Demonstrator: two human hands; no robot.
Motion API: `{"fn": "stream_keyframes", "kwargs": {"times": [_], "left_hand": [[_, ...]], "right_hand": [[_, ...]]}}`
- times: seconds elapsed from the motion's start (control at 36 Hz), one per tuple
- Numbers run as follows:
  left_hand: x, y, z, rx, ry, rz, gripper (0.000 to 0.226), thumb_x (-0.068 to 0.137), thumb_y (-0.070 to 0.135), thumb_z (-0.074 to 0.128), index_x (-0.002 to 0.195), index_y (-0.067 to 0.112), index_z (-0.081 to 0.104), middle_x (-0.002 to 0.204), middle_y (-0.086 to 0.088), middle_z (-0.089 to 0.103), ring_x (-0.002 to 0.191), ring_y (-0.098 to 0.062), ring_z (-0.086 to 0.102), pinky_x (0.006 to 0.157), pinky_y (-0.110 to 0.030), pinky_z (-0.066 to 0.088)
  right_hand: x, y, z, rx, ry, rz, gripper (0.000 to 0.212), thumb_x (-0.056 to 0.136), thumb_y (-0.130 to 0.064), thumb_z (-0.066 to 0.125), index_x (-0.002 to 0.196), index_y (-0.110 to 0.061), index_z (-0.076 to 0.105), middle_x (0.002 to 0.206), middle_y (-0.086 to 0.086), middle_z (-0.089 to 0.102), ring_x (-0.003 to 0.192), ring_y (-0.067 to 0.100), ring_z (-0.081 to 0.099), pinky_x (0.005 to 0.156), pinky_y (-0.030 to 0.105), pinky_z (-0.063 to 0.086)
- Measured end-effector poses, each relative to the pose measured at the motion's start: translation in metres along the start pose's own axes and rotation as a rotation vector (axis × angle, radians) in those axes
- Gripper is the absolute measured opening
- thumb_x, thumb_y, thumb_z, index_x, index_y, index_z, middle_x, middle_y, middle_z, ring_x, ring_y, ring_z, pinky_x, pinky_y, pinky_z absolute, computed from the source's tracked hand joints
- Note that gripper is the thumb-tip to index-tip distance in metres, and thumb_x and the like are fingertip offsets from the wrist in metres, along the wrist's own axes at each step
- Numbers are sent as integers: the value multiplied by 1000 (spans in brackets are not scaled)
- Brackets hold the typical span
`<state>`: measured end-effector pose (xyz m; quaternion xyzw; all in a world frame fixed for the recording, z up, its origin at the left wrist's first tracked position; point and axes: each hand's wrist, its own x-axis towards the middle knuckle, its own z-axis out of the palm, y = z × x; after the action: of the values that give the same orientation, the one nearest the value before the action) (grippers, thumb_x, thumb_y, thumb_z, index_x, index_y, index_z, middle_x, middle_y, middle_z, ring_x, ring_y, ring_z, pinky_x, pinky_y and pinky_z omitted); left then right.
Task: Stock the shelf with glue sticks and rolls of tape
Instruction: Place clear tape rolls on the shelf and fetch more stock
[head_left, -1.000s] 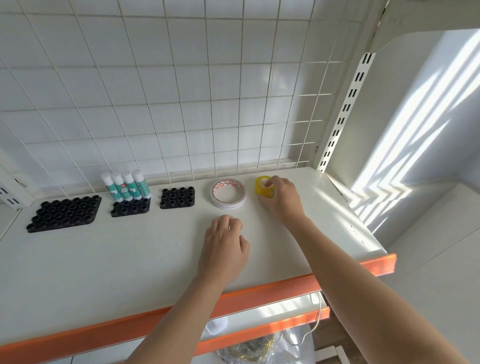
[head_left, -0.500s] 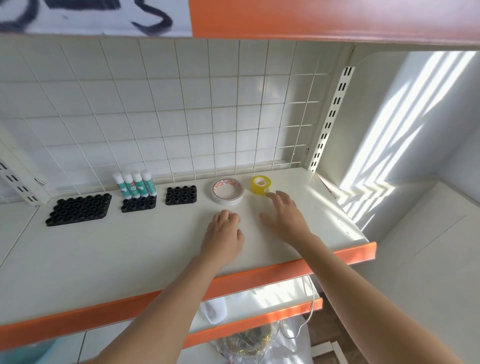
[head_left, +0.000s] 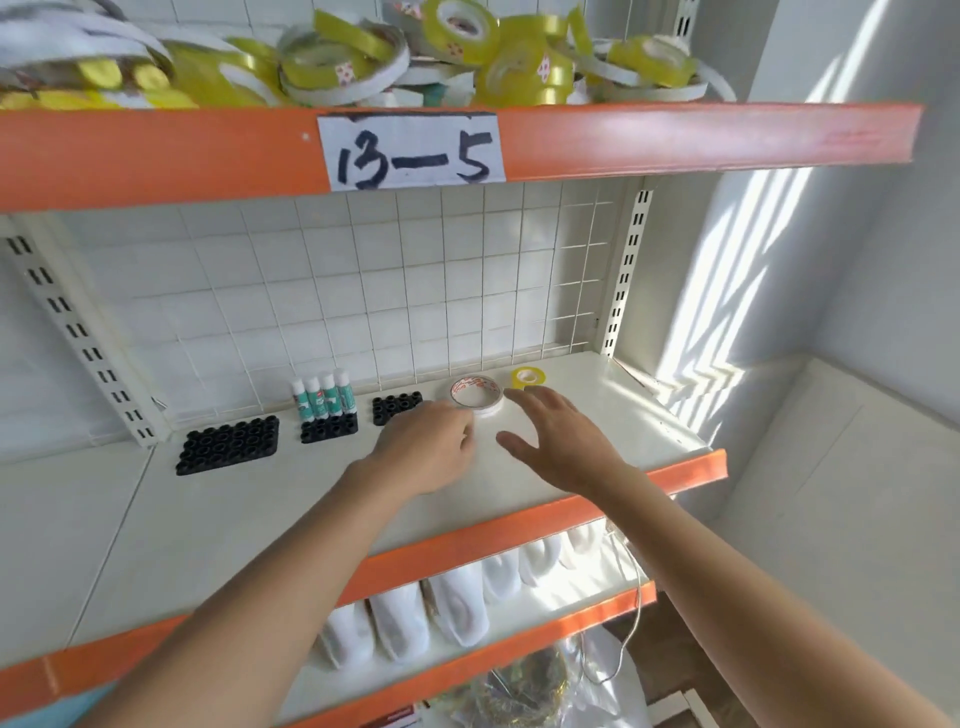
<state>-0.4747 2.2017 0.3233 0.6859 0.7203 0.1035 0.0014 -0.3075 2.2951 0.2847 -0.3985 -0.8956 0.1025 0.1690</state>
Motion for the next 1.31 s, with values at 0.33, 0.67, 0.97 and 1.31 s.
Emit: {"fn": "stream_keyframes", "kwargs": {"times": [0.33,0.67,0.97,1.31], "left_hand": [[-94,0,-157,-7,184,153,19,97,41,40,102,31,56,102,13,56,98,-13,56,81,-32,45],[-127,35,-257,-190,410,337,17,89,41,48,86,32,62,86,18,63,85,-7,60,79,-33,50],[-60,50,-289,-47,485,234,13,91,32,51,85,28,62,86,12,62,85,-10,58,77,-35,50],[26,73,-276,106,423,129,43,94,41,50,135,26,46,135,5,49,125,-18,43,96,-34,40]], "right_hand": [[-66,-122,-110,-117,257,-76,60,89,-62,42,142,-35,41,146,-6,42,133,15,41,103,33,40],[-100,-168,-201,-163,627,-165,54,86,-59,44,135,-36,48,138,-9,51,125,14,49,99,31,43],[-39,-137,-245,-86,603,-189,47,93,-47,54,138,-32,49,141,-11,48,127,11,46,95,29,43],[62,-84,-270,-62,479,-108,39,94,-7,45,126,-18,62,120,9,64,112,28,58,91,40,48]]}}
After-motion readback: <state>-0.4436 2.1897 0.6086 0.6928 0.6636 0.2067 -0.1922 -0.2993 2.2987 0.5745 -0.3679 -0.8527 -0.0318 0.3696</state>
